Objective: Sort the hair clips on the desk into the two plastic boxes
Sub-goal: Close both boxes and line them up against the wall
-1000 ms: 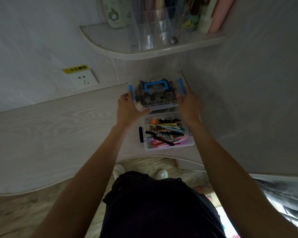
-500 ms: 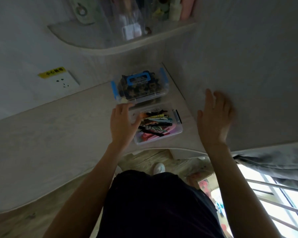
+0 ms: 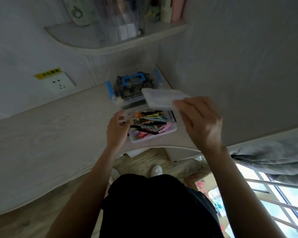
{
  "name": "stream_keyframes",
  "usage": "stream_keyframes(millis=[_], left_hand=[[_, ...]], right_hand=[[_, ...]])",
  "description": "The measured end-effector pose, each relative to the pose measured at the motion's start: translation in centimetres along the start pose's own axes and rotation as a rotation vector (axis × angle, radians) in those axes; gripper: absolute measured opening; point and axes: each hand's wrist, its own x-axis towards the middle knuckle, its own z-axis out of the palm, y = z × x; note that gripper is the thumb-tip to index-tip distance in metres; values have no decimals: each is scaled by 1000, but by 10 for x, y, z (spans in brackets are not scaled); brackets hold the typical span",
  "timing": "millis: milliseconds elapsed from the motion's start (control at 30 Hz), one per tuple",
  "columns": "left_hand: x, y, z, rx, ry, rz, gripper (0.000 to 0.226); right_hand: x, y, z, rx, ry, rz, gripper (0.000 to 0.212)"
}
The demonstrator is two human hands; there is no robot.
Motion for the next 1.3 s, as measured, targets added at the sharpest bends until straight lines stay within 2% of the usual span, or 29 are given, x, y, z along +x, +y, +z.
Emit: stream_keyframes(millis=[67,133,200,267,300,367,467,567,667,767,900,1000,1133,1233,1300], left_hand=[[3,5,-4,-58,45,-38,31],[5,14,-14,-340,16,-153,36],[7,24,-27,-616,-44,-281,41],[7,26,-39,-735,-112,-337,30],[5,24,-43,-724,-144,-320,24],[1,17,-46,-658,-176,-270,30],[-8,13,-44,-631,-155,-257,37],[-17,11,-37,-660,-181,-254,47],[-26,4,-22,-428,-110,-237,45],[-34,2,-7,-200,21,-162,25],[-32,-1,0,-33,103,-125,24],[-31,0,4,-20,86,-148,29],[-31,4,7,81,112,-92,33],[-32,2,6,37,108,-119,37],[-33,1,6,-9,108,-124,37]], right_hand=[[-8,-5,10,71,-47,-97,18],[-16,-13,19,178,-79,-132,17],[-21,-20,25,335,-119,-99,16],[-24,-18,29,455,-176,-14,16],[-24,-13,33,473,-210,39,15],[-28,2,42,475,-292,221,17],[-37,25,59,470,-487,478,36],[-44,37,75,532,-496,667,40],[-43,41,81,620,-525,878,35],[-42,44,95,633,-568,947,33],[-35,44,111,535,-562,964,39],[-34,46,118,471,-576,913,36],[-39,47,121,428,-563,906,33],[-42,50,118,444,-574,911,34],[-47,52,113,472,-644,912,41]])
